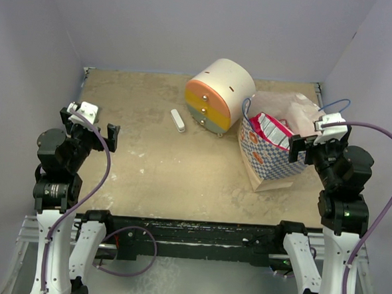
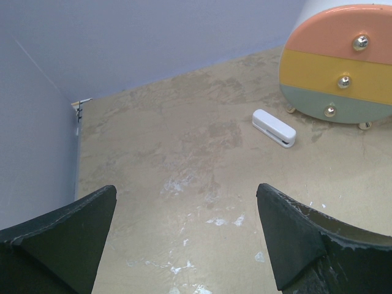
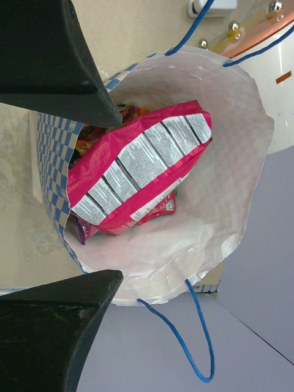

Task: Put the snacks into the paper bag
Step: Reset both arms

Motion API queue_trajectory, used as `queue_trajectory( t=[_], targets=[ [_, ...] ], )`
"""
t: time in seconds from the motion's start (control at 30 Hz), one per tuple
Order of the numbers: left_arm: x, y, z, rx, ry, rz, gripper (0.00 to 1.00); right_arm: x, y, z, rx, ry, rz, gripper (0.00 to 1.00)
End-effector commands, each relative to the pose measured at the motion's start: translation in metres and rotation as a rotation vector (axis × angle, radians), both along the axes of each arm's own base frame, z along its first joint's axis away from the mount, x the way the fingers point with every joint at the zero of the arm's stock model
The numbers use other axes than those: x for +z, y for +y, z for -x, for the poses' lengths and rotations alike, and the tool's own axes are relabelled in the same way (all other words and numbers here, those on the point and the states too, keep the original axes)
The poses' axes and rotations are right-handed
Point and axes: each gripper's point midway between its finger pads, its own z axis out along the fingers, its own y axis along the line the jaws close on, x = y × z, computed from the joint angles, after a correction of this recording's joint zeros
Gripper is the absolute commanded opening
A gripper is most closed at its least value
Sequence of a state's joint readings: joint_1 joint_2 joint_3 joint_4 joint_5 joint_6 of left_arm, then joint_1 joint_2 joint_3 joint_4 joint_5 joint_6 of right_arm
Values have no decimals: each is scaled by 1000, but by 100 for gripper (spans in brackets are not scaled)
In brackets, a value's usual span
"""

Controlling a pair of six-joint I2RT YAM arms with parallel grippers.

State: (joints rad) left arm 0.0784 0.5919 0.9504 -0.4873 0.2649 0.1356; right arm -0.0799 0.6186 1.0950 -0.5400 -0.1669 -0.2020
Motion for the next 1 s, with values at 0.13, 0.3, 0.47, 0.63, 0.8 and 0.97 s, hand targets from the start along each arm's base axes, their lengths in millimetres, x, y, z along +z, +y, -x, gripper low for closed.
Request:
queue_trajectory(
  t=[0.13,0.3,0.47,0.63,0.8,0.97],
  targets=[
    [10,0,-2,-7,-49,-13,99,10,-4,-1,-18,-43,12,100],
    [10,0,-2,-8,-48,-14,99,10,-4,-1,-18,-44,12,100],
    [10,3,-2,11,-52,-9,99,12,-8,0,-41,-50,11,100],
    [11,12,-5,66,-59,1,99,13,-12,-1,-68,-56,5,100],
    [11,16,-5,87,-62,3,99,15,-15,-1,-93,-65,-3,100],
    [10,13,-5,70,-60,5,99,12,-7,-1,-45,-56,0,100]
  ],
)
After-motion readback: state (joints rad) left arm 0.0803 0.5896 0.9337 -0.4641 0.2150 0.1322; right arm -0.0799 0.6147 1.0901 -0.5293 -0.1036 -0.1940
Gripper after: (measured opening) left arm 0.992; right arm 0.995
